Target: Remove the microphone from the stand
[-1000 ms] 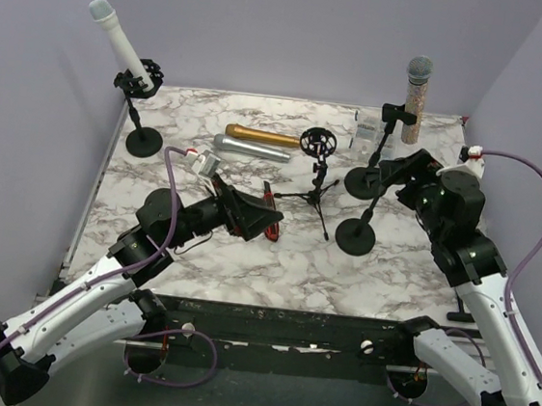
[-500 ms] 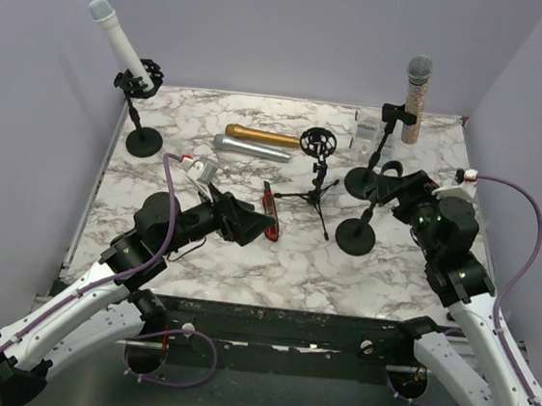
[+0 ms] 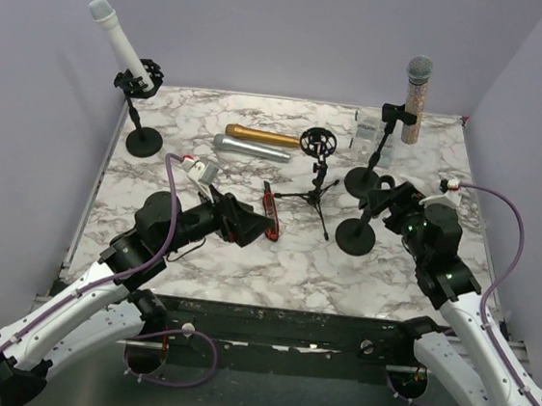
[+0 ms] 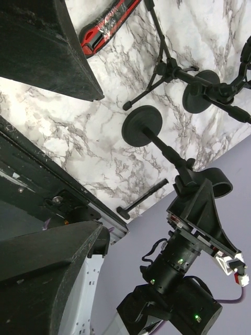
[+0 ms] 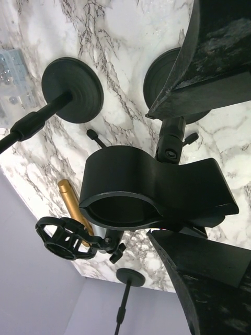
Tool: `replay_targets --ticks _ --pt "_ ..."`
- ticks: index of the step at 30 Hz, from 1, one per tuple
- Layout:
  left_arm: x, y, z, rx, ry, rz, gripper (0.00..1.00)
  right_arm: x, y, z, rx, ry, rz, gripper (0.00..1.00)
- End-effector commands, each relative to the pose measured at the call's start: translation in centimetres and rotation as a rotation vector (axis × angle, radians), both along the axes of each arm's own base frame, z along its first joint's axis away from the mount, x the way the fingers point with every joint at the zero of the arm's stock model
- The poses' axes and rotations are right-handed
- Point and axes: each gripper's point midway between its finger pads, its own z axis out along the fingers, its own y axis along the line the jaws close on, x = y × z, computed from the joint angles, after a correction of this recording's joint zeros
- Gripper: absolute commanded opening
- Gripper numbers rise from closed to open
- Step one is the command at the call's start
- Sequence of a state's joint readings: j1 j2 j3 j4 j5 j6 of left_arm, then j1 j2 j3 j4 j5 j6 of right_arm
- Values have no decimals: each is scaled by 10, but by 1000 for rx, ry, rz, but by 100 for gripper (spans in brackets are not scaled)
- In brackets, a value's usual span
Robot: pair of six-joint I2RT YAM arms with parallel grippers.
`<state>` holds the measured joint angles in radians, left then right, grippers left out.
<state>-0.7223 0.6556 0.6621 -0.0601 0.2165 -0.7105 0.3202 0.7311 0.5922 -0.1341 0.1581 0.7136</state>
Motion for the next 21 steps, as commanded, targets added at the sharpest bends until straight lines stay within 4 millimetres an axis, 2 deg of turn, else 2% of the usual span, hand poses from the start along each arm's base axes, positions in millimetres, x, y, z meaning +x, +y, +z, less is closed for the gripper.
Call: replay_targets --ticks 1,5,7,11,15,18,21 --pt "1 0 18 7 -51 -4 94 -15 -6 -33 -102 112 32 89" --pt "9 -15 33 3 -102 -47 95 -8 -10 9 -158 78 27 99" --pt "16 -26 41 -4 -131 -64 95 -2 -13 37 -189 42 17 100" --pt "28 -50 53 10 -145 -111 94 14 -24 81 -271 13 -29 100" --pt "34 -69 59 36 -168 -151 94 36 -38 124 -372 -31 -107 100" --pt "36 -75 63 48 -179 -160 94 58 -45 153 -446 -57 -159 100" --pt "35 -75 66 58 -192 -159 94 83 -44 172 -518 -69 -163 100"
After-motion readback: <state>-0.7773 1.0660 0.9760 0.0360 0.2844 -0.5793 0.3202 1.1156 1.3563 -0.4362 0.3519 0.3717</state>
